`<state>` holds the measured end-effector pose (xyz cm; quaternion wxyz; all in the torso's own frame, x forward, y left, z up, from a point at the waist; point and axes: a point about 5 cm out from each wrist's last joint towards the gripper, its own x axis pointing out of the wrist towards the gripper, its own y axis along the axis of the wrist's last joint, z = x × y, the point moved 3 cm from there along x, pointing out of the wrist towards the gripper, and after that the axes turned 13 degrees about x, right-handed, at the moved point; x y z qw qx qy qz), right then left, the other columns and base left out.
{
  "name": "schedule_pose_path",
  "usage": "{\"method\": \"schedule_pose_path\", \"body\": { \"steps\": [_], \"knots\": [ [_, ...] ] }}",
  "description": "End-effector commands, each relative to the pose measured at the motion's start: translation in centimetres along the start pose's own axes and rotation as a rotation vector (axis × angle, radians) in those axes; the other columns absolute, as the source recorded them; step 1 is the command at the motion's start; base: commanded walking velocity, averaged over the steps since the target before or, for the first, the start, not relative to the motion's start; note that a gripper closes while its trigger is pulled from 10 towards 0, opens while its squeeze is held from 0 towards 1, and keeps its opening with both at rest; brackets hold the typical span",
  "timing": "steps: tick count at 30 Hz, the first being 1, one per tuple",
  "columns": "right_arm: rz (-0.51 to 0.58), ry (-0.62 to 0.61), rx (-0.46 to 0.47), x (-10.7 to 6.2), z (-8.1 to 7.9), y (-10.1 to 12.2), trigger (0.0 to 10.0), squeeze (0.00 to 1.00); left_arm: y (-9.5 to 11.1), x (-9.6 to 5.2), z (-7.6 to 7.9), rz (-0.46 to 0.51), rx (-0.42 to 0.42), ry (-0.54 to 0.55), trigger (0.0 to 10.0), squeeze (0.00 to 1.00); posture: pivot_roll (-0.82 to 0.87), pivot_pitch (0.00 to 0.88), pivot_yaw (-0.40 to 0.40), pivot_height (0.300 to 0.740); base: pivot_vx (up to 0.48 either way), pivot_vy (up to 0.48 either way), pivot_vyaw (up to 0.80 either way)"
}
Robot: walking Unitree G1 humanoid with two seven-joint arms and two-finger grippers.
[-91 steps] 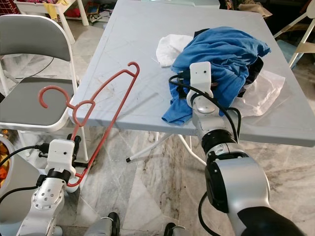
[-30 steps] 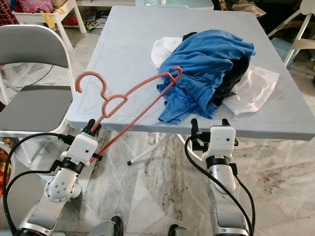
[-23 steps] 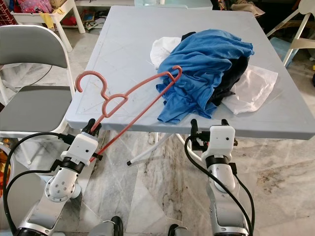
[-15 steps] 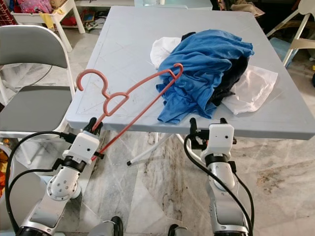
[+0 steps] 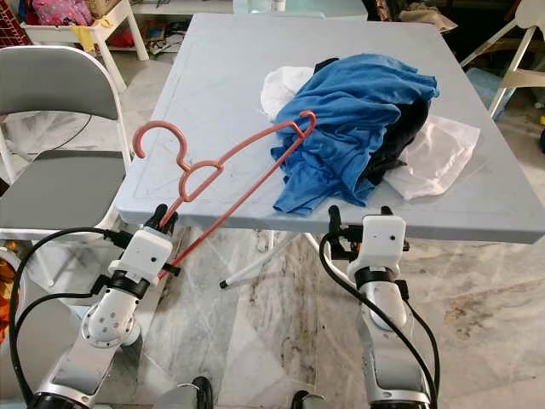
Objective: Hang hanger
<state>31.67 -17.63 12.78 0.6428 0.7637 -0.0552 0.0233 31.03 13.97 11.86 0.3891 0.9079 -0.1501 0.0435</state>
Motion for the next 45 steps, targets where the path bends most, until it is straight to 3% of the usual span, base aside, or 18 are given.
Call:
{"method": "schedule_pose_path", "body": {
  "steps": [1,27,36,45],
  "knots": [
    [-0.017,-0.013,0.007,-0.1,0.4,-0.3,10.0,0.0,-0.1,0.1,0.3,-0.008,0.006,-0.014,10.0,0.0,0.05,0.133,-0.007,0.74,-0.274,0.0,0.0],
    [-0.032,-0.062,0.018,-0.1,1.6,-0.5,10.0,0.0,-0.3,0.7,0.8,-0.023,-0.021,-0.022,10.0,0.0,0.04,0.124,-0.004,0.74,-0.26,0.0,0.0],
    [-0.07,0.001,-0.001,-0.6,1.6,-0.8,10.0,0.0,-2.9,0.9,1.7,-0.139,-0.036,-0.133,10.0,0.0,0.03,0.126,-0.008,0.74,0.0,0.0,0.0],
    [-0.188,0.207,-0.073,-0.2,2.4,-0.7,10.0,0.0,-5.3,2.0,1.9,-0.198,-0.022,-0.319,10.0,0.0,0.03,0.156,-0.009,0.74,0.0,0.0,0.0]
  ]
}}
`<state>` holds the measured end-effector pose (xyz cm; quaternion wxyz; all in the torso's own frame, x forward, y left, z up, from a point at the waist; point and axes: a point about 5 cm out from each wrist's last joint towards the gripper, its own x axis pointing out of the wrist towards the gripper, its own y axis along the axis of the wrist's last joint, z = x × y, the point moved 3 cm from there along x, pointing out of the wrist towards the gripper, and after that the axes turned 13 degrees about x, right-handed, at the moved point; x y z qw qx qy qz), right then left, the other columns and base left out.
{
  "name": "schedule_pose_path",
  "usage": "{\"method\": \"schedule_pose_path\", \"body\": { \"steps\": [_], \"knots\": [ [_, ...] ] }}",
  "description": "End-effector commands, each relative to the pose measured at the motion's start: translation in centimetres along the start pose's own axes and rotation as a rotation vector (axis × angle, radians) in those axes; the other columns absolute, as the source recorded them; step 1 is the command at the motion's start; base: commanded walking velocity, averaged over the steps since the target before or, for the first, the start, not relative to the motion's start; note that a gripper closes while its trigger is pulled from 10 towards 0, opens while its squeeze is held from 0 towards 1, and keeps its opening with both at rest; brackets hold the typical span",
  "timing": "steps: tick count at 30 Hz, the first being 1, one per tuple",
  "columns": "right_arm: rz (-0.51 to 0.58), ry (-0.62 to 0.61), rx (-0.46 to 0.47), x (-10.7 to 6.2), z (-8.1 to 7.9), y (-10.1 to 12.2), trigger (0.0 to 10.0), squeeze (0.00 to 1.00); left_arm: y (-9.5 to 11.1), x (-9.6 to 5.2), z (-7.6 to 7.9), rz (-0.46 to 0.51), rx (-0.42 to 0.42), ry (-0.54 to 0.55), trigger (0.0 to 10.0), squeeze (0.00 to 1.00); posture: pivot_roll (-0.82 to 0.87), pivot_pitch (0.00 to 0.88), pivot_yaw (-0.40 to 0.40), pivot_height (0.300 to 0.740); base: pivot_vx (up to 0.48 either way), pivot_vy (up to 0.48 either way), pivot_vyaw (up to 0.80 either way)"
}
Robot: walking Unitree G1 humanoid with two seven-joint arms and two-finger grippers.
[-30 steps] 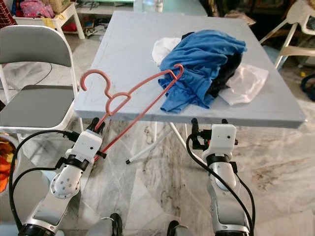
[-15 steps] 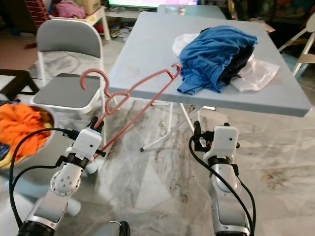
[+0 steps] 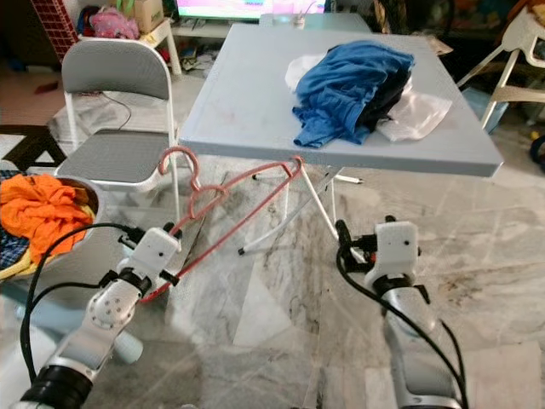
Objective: Hang hanger
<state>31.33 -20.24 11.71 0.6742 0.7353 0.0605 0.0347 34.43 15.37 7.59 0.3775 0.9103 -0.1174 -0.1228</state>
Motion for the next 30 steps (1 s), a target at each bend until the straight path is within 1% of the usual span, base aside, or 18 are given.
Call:
{"method": "schedule_pose_path", "body": {
  "steps": [1,2,3,5,6,7,9,11,12,13,15,17,19,22,24,26,27,30],
  "knots": [
    [-0.046,0.07,-0.008,0.2,-0.5,-0.2,10.0,0.0,-0.5,0.1,0.3,-0.007,0.022,-0.076,10.0,0.0,0.03,0.159,-0.008,0.74,0.0,0.0,0.0],
    [-0.068,0.149,-0.037,0.0,-0.9,-0.1,10.0,0.0,-0.6,0.2,0.8,0.013,0.072,-0.158,10.0,0.0,0.03,0.167,-0.004,0.74,0.0,0.0,0.0],
    [-0.072,0.192,-0.066,-0.1,-1.2,0.0,10.0,0.0,-0.6,0.2,1.0,0.025,0.091,-0.19,10.0,0.0,0.03,0.167,-0.004,0.74,0.0,0.0,0.0],
    [-0.078,0.298,-0.162,-0.3,-1.6,0.4,10.0,0.0,-0.8,0.3,1.4,0.038,0.15,-0.274,10.0,0.0,0.02,0.172,0.001,0.74,0.0,0.0,0.0],
    [-0.078,0.316,-0.182,-0.3,-1.6,0.5,10.0,0.0,-0.8,0.3,1.5,0.043,0.158,-0.292,10.0,0.0,0.02,0.175,0.004,0.74,0.0,0.0,0.0],
    [-0.079,0.327,-0.192,-0.3,-1.6,0.6,10.0,0.0,-0.7,0.3,1.5,0.048,0.158,-0.304,10.0,0.0,0.02,0.175,0.004,0.74,0.0,0.0,0.0],
    [-0.11,0.385,-0.163,-0.3,-1.7,0.7,10.0,0.0,-0.7,0.2,2.1,0.069,0.239,-0.368,10.0,0.0,0.02,0.178,0.006,0.74,0.0,0.0,0.0],
    [-0.128,0.423,-0.159,-0.2,-1.7,1.0,10.0,0.0,-0.6,0.2,2.4,0.089,0.279,-0.412,10.0,0.0,0.02,0.179,0.009,0.74,0.0,0.0,0.0],
    [-0.135,0.441,-0.165,-0.2,-1.7,1.2,10.0,0.0,-0.5,0.2,2.5,0.097,0.297,-0.418,10.0,0.0,0.02,0.179,0.01,0.74,0.0,0.0,0.0],
    [-0.155,0.482,-0.18,-0.1,-1.8,1.3,10.0,0.0,-0.2,0.4,2.6,0.116,0.344,-0.415,10.0,0.0,0.01,0.179,0.012,0.74,0.0,0.0,0.0],
    [-0.167,0.503,-0.198,0.0,-1.8,1.3,10.0,0.0,0.0,0.5,2.7,0.134,0.369,-0.416,10.0,0.0,0.01,0.179,0.013,0.74,0.0,0.0,0.0],
    [-0.191,0.541,-0.245,0.2,-1.8,1.2,10.0,0.0,0.6,0.8,2.8,0.169,0.406,-0.419,10.0,0.0,0.01,0.177,0.012,0.74,0.0,0.0,0.0],
    [-0.244,0.64,-0.256,0.1,-2.3,1.1,10.0,0.0,1.6,1.1,3.1,0.225,0.451,-0.419,10.0,0.0,0.01,0.177,0.012,0.74,0.0,0.0,0.0],
    [-0.319,0.759,-0.254,-0.1,-2.9,1.0,10.0,0.0,2.8,1.6,3.0,0.286,0.533,-0.379,10.0,0.0,0.01,0.176,0.01,0.74,0.0,0.0,0.0],
    [-0.342,0.802,-0.286,-0.2,-3.1,0.9,10.0,0.0,3.1,1.7,3.1,0.304,0.554,-0.379,10.0,0.0,0.01,0.176,0.01,0.74,0.0,0.0,0.0],
    [-0.386,0.86,-0.353,-0.1,-3.3,0.8,10.0,0.0,3.9,1.9,3.1,0.341,0.577,-0.364,10.0,0.0,0.01,0.176,0.009,0.74,0.0,0.0,0.0],
    [-0.396,0.875,-0.37,0.0,-3.4,0.8,10.0,0.0,4.1,1.9,3.2,0.354,0.586,-0.361,10.0,0.0,0.01,0.176,0.009,0.74,0.0,0.0,0.0],
    [-0.418,0.908,-0.397,0.7,-3.9,0.9,10.0,0.0,4.5,1.8,3.9,0.397,0.613,-0.374,10.0,0.0,0.02,0.179,0.008,0.74,0.0,0.0,0.0]
  ]
}}
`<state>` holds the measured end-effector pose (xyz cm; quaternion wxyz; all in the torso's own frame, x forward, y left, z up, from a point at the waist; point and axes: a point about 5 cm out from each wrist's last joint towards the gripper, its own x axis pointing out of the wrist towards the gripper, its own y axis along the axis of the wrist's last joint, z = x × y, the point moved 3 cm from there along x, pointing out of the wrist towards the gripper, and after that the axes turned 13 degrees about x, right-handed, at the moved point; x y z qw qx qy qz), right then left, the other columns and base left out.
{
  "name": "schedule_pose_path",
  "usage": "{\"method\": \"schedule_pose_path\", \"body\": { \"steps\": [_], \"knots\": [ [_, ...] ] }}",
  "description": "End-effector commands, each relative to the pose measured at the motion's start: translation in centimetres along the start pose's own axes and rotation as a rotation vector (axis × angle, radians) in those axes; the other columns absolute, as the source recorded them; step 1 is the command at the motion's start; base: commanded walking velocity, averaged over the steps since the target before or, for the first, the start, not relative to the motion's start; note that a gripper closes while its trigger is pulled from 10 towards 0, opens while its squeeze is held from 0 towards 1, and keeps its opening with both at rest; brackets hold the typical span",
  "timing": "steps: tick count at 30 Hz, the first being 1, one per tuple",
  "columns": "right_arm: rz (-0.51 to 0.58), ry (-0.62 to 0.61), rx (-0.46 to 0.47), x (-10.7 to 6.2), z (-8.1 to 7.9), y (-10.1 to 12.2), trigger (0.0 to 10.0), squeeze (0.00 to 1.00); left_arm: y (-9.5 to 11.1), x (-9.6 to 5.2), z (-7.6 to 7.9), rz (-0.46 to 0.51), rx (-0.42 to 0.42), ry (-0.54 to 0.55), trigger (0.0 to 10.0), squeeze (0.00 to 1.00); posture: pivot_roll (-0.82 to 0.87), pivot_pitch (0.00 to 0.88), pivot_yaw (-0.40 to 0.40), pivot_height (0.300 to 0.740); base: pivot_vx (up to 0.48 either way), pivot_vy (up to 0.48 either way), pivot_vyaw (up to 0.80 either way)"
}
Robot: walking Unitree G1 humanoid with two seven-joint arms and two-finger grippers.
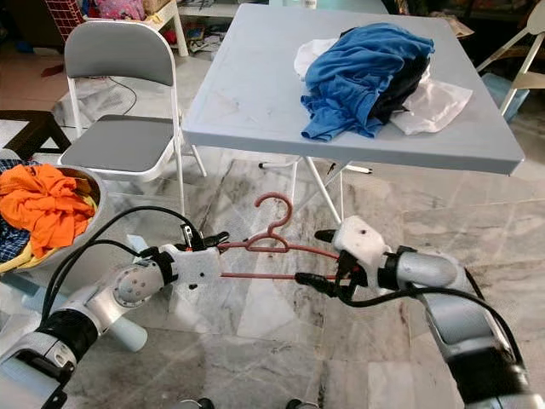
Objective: Hang hanger
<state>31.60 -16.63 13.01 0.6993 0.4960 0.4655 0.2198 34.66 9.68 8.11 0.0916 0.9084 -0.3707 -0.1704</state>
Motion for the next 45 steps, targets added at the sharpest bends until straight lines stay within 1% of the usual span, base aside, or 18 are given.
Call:
{"method": "schedule_pose_path", "body": {
  "steps": [1,4,7,8,9,10,11,12,13,15,18,24,27,30,36,42,44,45],
  "knots": [
    [-0.032,0.044,-0.027,0.3,-0.1,0.0,10.0,0.0,0.6,0.2,0.3,0.038,0.039,-0.016,10.0,0.0,0.02,0.179,0.008,0.74,0.0,0.0,0.0],
    [-0.071,0.029,-0.059,0.8,0.3,-0.4,10.0,0.0,1.0,0.3,0.6,0.059,0.065,-0.02,10.0,0.0,0.02,0.18,0.008,0.74,0.0,0.0,0.0],
    [-0.119,0.002,-0.08,1.4,0.8,-1.0,10.0,0.0,1.5,0.5,0.7,0.077,0.065,-0.013,10.0,0.0,0.03,0.179,0.009,0.74,0.0,0.0,0.0],
    [-0.147,0.002,-0.072,1.6,0.9,-1.4,5.5,0.0,1.6,0.6,0.8,0.084,0.071,-0.011,10.0,0.0,0.03,0.18,0.01,0.74,0.0,0.0,0.0],
    [-0.168,0.009,-0.063,1.7,0.9,-1.7,1.7,0.0,1.7,0.6,0.8,0.087,0.074,-0.011,10.0,0.0,0.03,0.179,0.012,0.74,0.0,0.0,0.0],
    [-0.181,0.016,-0.058,1.7,0.9,-1.9,1.7,0.0,1.7,0.6,0.8,0.089,0.077,-0.01,10.0,0.0,0.03,0.179,0.012,0.74,0.0,0.0,0.0],
    [-0.223,0.039,-0.066,1.6,0.7,-2.5,0.0,0.0,1.7,0.7,0.8,0.092,0.085,-0.01,10.0,0.0,0.03,0.179,0.013,0.74,0.0,0.0,0.0],
    [-0.26,0.052,-0.087,1.5,0.7,-2.9,0.0,0.0,1.7,0.6,0.8,0.095,0.092,-0.011,10.0,0.0,0.03,0.178,0.015,0.74,0.0,0.0,0.0],
    [-0.26,0.052,-0.087,1.5,0.7,-2.9,0.0,0.0,1.7,0.6,0.8,0.095,0.092,-0.011,10.0,0.0,0.03,0.178,0.015,0.74,0.0,0.0,0.0],
    [-0.292,0.031,-0.119,1.6,1.3,-3.0,0.0,0.0,1.8,0.7,0.9,0.099,0.099,-0.017,10.0,0.0,0.03,0.179,0.017,0.74,0.0,0.0,0.0],
    [-0.296,0.019,-0.124,1.9,1.7,-2.6,0.0,0.0,1.9,0.8,1.1,0.105,0.114,-0.032,10.0,0.0,0.03,0.177,0.019,0.74,0.0,0.0,0.0],
    [-0.367,0.019,-0.163,2.1,2.1,-3.1,0.0,0.0,2.1,1.0,1.3,0.11,0.122,-0.035,10.0,0.0,0.02,0.177,0.018,0.74,0.0,0.0,0.0],
    [-0.406,0.051,-0.173,2.1,1.9,-3.6,0.0,0.0,2.1,1.0,1.4,0.111,0.124,-0.04,10.0,0.0,0.02,0.177,0.017,0.74,0.0,0.0,0.0],
    [-0.457,0.091,-0.184,1.7,1.6,-4.4,0.0,0.0,2.1,1.1,1.5,0.109,0.126,-0.042,10.0,0.0,0.02,0.176,0.016,0.74,0.0,0.0,0.0],
    [-0.477,0.093,-0.18,1.6,1.8,-4.7,0.0,0.0,2.0,1.1,1.6,0.103,0.122,-0.04,10.0,0.0,0.02,0.171,0.014,0.74,0.0,0.0,0.0],
    [-0.483,0.112,-0.159,1.6,1.4,-5.0,0.0,0.0,2.1,1.2,1.7,0.098,0.123,-0.035,10.0,0.0,0.02,0.169,0.012,0.74,0.0,0.0,0.0],
    [-0.48,0.108,-0.145,1.6,1.5,-5.1,0.0,0.0,2.1,1.3,1.7,0.096,0.128,-0.032,10.0,0.0,0.02,0.169,0.01,0.74,0.0,0.0,0.0],
    [-0.475,0.105,-0.121,1.6,1.4,-5.2,0.0,0.0,2.0,1.3,1.6,0.09,0.135,-0.019,10.0,0.0,0.02,0.169,0.011,0.74,0.0,0.0,0.0]
  ]
}}
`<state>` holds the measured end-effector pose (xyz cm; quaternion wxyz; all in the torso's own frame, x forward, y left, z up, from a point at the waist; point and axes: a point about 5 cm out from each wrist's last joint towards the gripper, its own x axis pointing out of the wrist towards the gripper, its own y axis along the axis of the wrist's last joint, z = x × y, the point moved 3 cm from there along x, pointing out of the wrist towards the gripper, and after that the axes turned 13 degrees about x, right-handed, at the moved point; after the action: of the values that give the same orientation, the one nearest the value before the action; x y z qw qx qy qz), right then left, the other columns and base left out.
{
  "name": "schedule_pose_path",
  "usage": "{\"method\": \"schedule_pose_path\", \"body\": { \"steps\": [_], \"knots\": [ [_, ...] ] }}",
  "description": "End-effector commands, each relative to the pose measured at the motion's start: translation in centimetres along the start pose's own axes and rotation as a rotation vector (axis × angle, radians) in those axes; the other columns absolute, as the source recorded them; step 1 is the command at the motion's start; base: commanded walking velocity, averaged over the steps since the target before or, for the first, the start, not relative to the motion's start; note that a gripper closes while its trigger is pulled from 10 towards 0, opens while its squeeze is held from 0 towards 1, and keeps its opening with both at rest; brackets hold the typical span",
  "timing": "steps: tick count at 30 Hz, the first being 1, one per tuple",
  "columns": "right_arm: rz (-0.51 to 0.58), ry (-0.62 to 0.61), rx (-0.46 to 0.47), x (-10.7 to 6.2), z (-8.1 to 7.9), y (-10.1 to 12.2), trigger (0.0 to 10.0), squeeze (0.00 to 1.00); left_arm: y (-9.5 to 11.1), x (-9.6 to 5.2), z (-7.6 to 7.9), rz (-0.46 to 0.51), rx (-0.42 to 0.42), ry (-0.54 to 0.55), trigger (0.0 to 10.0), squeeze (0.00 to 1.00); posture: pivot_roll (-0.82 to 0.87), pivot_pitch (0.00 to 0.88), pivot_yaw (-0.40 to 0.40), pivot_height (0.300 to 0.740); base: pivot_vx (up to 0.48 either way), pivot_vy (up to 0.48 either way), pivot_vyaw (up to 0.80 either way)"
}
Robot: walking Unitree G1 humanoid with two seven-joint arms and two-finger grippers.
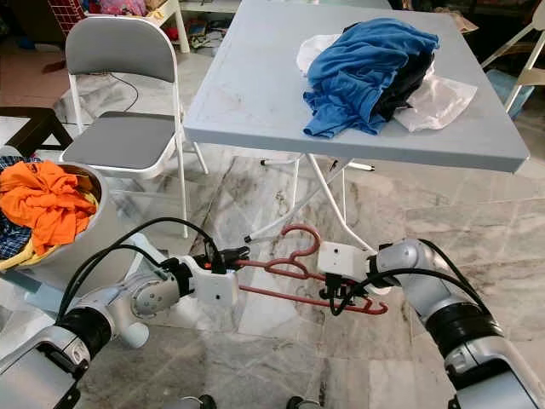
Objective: Hang hanger
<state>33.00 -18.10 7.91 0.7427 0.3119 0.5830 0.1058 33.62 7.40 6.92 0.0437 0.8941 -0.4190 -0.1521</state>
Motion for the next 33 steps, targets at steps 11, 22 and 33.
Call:
{"method": "schedule_pose_path", "body": {
  "steps": [11,22,33],
  "knots": [
    [0.022,0.046,0.096,0.3,-0.6,-0.6,0.0,0.0,0.1,0.2,0.4,-0.012,0.029,-0.003,10.0,0.0,0.01,0.169,0.011,0.74,0.0,0.0,0.0],
    [0.031,0.046,0.106,0.3,-0.5,-0.4,0.0,0.0,0.1,0.3,0.6,-0.013,-0.084,0.002,10.0,1.0,0.01,0.167,0.007,0.74,0.0,0.0,0.0],
    [0.061,-0.096,0.126,1.1,0.4,-0.6,0.0,0.0,1.6,0.3,-1.5,0.11,-0.182,0.106,10.0,1.0,0.02,0.17,0.007,0.74,0.0,0.0,0.0]
  ]
}}
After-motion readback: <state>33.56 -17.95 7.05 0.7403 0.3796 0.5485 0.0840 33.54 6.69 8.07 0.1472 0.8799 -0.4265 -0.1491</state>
